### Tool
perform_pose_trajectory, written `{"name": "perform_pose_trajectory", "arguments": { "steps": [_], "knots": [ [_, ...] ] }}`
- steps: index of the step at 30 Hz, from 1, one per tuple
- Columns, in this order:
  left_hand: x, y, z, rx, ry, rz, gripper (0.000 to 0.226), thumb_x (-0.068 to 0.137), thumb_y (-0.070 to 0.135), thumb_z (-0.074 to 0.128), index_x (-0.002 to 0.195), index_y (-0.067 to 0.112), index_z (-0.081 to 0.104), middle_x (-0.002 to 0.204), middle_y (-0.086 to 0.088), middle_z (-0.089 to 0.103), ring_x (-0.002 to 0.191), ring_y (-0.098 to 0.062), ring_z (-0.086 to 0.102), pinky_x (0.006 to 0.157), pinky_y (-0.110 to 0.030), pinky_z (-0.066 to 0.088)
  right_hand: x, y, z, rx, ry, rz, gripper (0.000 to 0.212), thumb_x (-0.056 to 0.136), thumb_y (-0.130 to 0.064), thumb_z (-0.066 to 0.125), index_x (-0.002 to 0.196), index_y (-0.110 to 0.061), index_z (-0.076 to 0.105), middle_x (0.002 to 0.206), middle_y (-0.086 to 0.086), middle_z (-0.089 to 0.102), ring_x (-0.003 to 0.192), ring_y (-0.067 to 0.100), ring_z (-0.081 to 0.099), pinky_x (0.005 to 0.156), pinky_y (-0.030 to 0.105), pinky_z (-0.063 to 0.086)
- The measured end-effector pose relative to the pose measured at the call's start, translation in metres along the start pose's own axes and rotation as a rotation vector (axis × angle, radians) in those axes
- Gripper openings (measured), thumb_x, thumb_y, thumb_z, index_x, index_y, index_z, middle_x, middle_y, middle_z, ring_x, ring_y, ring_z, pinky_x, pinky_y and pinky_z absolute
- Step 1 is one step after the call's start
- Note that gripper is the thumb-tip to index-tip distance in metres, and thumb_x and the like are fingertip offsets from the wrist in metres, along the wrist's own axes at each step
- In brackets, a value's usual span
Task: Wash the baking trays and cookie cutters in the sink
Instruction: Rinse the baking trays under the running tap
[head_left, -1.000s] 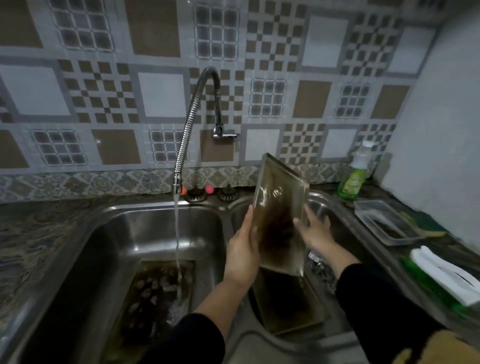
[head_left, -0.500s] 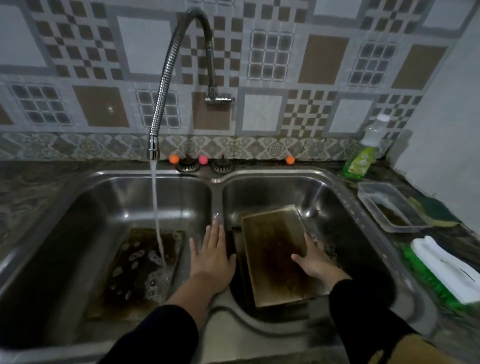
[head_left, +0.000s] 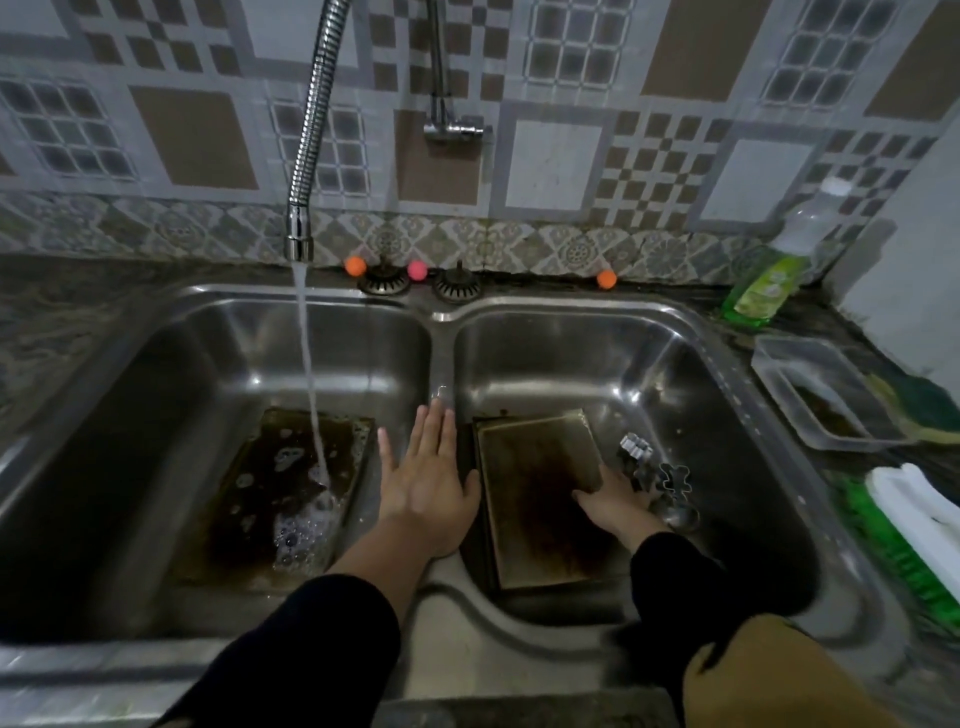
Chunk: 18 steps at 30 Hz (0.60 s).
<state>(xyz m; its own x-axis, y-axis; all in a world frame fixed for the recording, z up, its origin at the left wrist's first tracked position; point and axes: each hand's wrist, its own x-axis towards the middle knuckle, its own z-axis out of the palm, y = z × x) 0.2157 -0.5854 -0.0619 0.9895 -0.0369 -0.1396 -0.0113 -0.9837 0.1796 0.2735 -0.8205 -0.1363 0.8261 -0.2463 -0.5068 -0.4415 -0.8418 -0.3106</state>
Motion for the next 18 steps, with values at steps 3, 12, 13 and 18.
{"name": "perform_pose_trajectory", "arguments": {
  "steps": [3, 12, 13, 18],
  "knots": [
    [0.001, -0.001, 0.0, -0.009, -0.001, 0.011, 0.073, 0.098, 0.05, 0.022, 0.152, 0.015, -0.013, 0.157, 0.0, -0.026, 0.144, -0.015, -0.024, 0.118, -0.052, -0.008, -0.016, -0.009, -0.008, -0.042, -0.013, -0.002, 0.076, 0.091, -0.051, 0.049, 0.152, -0.032, 0.009, 0.16, 0.009, 0.001, 0.143, 0.039, 0.01, 0.114, 0.05, 0.013],
    [0.006, -0.014, -0.002, -0.088, -0.096, 0.115, 0.074, 0.098, 0.057, 0.016, 0.152, 0.015, -0.012, 0.158, 0.0, -0.024, 0.144, -0.015, -0.023, 0.118, -0.051, -0.009, -0.066, -0.064, -0.018, -0.127, 0.11, -0.232, 0.066, 0.094, -0.045, 0.046, 0.151, -0.038, 0.013, 0.16, 0.001, -0.009, 0.145, 0.033, -0.001, 0.117, 0.049, 0.01],
    [0.006, -0.018, -0.005, -0.097, -0.122, 0.145, 0.072, 0.098, 0.057, 0.013, 0.152, 0.016, -0.012, 0.157, 0.001, -0.025, 0.144, -0.015, -0.023, 0.118, -0.051, -0.01, -0.072, -0.074, -0.019, -0.123, 0.126, -0.262, 0.065, 0.094, -0.045, 0.046, 0.15, -0.039, 0.014, 0.16, 0.0, -0.007, 0.145, 0.031, -0.002, 0.117, 0.049, 0.008],
    [0.011, -0.064, -0.009, -0.309, -0.167, 0.076, 0.06, 0.1, 0.054, 0.018, 0.153, 0.031, 0.001, 0.161, 0.008, -0.01, 0.148, -0.013, -0.009, 0.119, -0.049, -0.003, -0.115, -0.139, -0.006, -0.145, 0.242, -0.484, 0.054, 0.096, -0.04, 0.046, 0.147, -0.037, 0.027, 0.158, -0.003, 0.012, 0.145, 0.026, 0.009, 0.116, 0.045, 0.014]
  ]
}}
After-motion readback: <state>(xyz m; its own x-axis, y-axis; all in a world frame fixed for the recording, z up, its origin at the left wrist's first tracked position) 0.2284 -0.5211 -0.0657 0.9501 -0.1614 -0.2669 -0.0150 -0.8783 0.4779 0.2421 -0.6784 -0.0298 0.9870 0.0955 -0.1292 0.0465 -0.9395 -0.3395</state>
